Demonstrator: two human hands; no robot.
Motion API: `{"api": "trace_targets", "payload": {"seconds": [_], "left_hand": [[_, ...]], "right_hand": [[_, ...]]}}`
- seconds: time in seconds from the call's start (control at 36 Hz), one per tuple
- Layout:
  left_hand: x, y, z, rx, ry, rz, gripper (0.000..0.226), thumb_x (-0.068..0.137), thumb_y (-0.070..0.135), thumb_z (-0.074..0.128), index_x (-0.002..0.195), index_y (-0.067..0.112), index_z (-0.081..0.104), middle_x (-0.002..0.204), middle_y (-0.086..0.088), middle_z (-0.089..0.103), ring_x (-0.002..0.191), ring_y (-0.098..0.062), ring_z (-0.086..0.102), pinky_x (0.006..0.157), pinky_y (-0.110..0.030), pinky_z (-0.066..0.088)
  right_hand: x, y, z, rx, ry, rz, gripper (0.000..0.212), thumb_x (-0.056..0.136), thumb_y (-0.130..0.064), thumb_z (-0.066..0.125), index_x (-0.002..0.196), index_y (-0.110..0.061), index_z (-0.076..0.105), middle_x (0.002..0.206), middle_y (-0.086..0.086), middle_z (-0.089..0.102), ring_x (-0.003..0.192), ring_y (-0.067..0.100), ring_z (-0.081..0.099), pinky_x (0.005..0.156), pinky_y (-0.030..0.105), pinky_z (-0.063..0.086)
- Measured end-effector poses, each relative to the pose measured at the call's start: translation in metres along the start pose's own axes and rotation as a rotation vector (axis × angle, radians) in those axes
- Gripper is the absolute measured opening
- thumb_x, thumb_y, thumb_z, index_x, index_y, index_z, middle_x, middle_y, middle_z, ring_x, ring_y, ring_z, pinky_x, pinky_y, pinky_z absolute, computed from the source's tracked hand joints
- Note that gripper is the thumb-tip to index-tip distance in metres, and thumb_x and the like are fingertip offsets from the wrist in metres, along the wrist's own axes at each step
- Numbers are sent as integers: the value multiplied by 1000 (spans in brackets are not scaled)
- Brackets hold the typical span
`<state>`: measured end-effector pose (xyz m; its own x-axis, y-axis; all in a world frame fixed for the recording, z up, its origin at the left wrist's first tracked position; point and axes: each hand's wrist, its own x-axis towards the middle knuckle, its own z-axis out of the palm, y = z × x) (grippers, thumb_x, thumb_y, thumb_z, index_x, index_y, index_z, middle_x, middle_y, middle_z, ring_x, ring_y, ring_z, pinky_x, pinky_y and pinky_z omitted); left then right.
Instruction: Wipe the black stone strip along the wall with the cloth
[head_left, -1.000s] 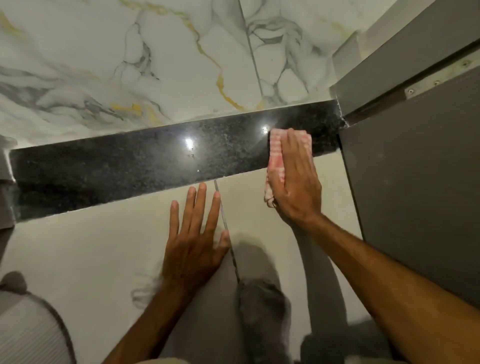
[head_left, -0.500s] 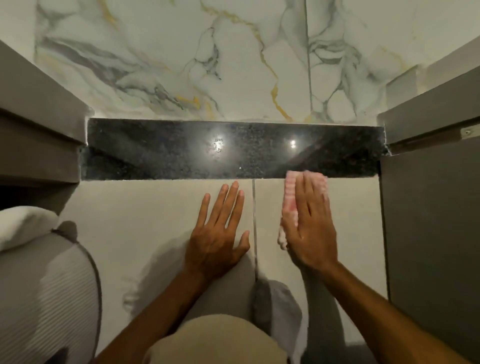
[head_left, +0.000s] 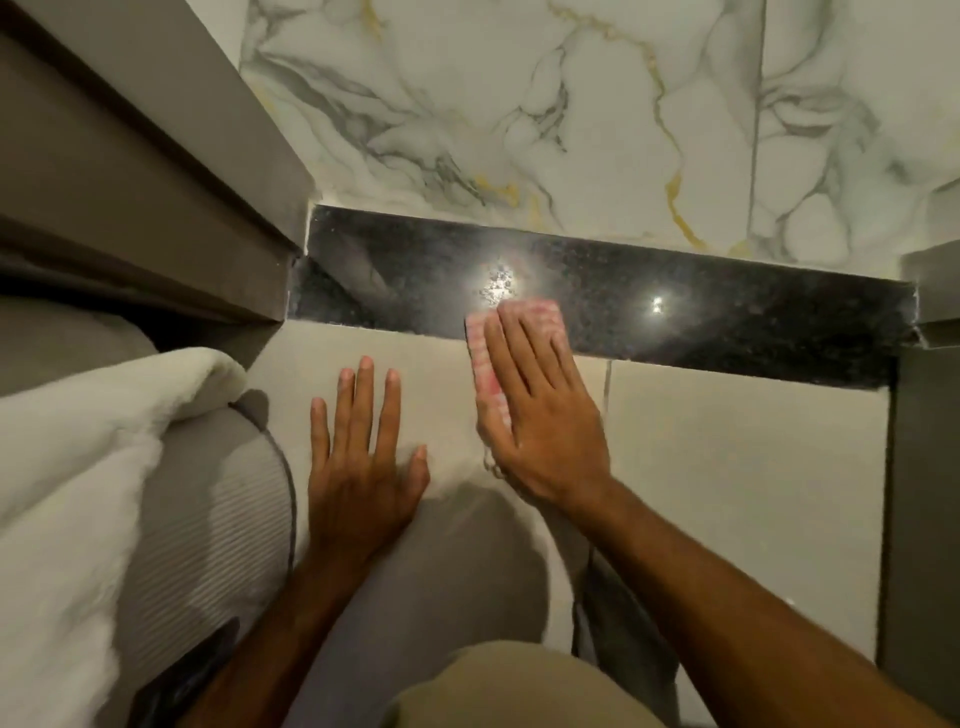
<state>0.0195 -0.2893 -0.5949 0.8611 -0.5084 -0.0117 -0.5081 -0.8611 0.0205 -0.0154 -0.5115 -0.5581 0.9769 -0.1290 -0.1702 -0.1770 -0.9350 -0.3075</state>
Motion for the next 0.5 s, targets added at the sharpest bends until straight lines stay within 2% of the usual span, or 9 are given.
{"api": "trace_targets", "payload": {"seconds": [0.08, 0.19, 0.22, 0.28, 0.33, 0.44, 0.5], "left_hand": [[1, 1, -4, -83, 5, -54, 80, 99, 44, 45, 169, 7, 37, 177, -25, 29, 164, -44, 30, 132, -68, 24], [1, 1, -5, -164, 10, -61, 79, 101, 45, 43, 171, 10, 31, 180, -21, 24, 167, -40, 23, 135, -67, 18], [0, 0, -3, -163, 14, -55, 79, 102, 45, 42, 172, 10, 31, 180, -21, 23, 168, -40, 22, 135, -67, 17], [0, 0, -1, -144, 24, -52, 78, 104, 46, 41, 171, 9, 32, 180, -22, 23, 168, -39, 21, 135, -68, 16], [-1, -1, 0, -131, 24, -63, 78, 104, 48, 41, 171, 9, 33, 180, -22, 24, 168, -39, 22, 135, -68, 16], [0, -1, -2, -110, 11, -52, 78, 104, 51, 45, 170, 10, 36, 178, -20, 29, 167, -38, 27, 135, -67, 18], [-3, -7, -4, -127, -9, -38, 79, 103, 51, 50, 170, 12, 36, 179, -18, 28, 167, -36, 26, 135, -67, 21]], "right_hand": [[-40, 31, -9, -1, -19, 46, 77, 111, -49, 35, 178, -19, 11, 188, 1, 5, 175, 18, 1, 143, 51, 17], [-17, 51, -30, 164, 216, 441, 78, 111, -35, 52, 176, -20, 12, 185, -1, 15, 174, 21, 3, 141, 59, 17], [0, 48, -33, 164, 263, 530, 77, 111, -32, 53, 176, -17, 14, 185, 3, 16, 174, 26, 5, 141, 60, 16], [35, 36, -31, 51, 253, 598, 74, 114, -36, 39, 176, -7, 11, 185, 15, 12, 174, 37, 5, 142, 57, 10], [69, 15, -24, -45, 163, 494, 76, 113, -41, 25, 176, -3, 5, 186, 19, 4, 174, 37, 2, 144, 53, 4], [107, -17, -17, -48, 11, 60, 81, 111, -54, 21, 178, -12, 2, 187, 10, -3, 175, 26, -3, 144, 43, -3], [96, -14, -19, -56, -27, -51, 79, 112, -54, 20, 178, -16, 3, 188, 8, -4, 175, 23, -5, 144, 42, -5]]}}
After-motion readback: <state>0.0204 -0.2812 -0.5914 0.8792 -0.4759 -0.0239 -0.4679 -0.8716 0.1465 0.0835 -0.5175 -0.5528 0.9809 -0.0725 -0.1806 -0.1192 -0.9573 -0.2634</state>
